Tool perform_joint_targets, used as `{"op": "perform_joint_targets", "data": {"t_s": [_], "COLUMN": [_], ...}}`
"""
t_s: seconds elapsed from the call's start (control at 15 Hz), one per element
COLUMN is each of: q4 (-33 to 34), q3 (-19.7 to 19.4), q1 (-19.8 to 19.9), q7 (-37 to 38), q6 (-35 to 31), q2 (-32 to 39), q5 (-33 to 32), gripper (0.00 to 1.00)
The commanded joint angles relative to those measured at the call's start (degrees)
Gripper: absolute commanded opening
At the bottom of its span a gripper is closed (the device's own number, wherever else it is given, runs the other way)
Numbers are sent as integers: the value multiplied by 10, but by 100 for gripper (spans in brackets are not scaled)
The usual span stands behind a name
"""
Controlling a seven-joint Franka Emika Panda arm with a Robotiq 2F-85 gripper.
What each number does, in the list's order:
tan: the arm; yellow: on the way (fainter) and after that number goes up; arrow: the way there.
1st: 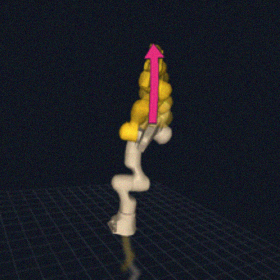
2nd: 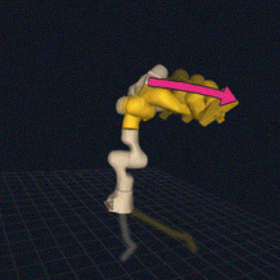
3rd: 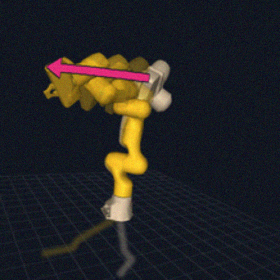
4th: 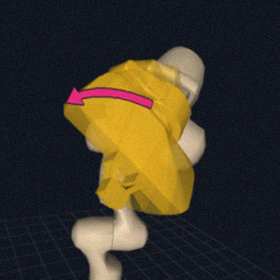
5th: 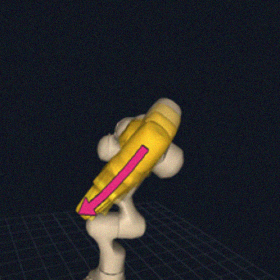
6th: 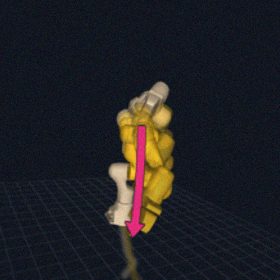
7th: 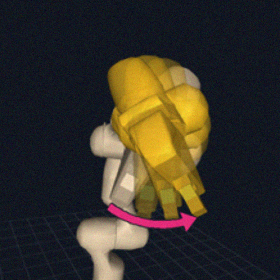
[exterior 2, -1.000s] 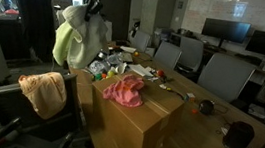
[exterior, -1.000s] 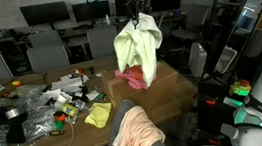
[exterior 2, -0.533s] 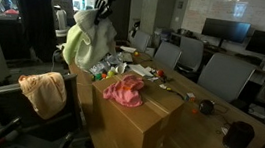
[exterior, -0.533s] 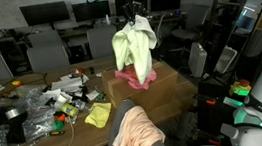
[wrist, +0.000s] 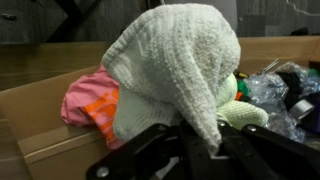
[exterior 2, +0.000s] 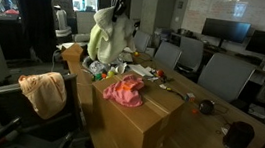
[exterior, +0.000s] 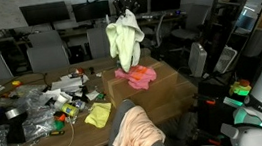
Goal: Move the pink shirt, the green towel and the peach shirt on the top of the box respectively
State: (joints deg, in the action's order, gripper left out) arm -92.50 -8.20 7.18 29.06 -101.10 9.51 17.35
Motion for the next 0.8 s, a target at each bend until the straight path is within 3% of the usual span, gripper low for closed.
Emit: {"op": "perform_joint_targets", "data": {"t_s": [0.0,0.2,0.27,0.33,0.4,0.73], "q4": [45,47,48,49,49,38], "q3": [-12,-18,-18,-18,-18,-6], "q1": [-3,-4,-3,-3,-5,-9], "q7": [85,145,155,160,169,145], "q6": [-36,-55,-51,-40,-36,32], "q2": [22,25,26,27,28,28], "q5": [-46,-87,-93,-101,-111,-127], "gripper": [3,3,11,36,37,74]}}
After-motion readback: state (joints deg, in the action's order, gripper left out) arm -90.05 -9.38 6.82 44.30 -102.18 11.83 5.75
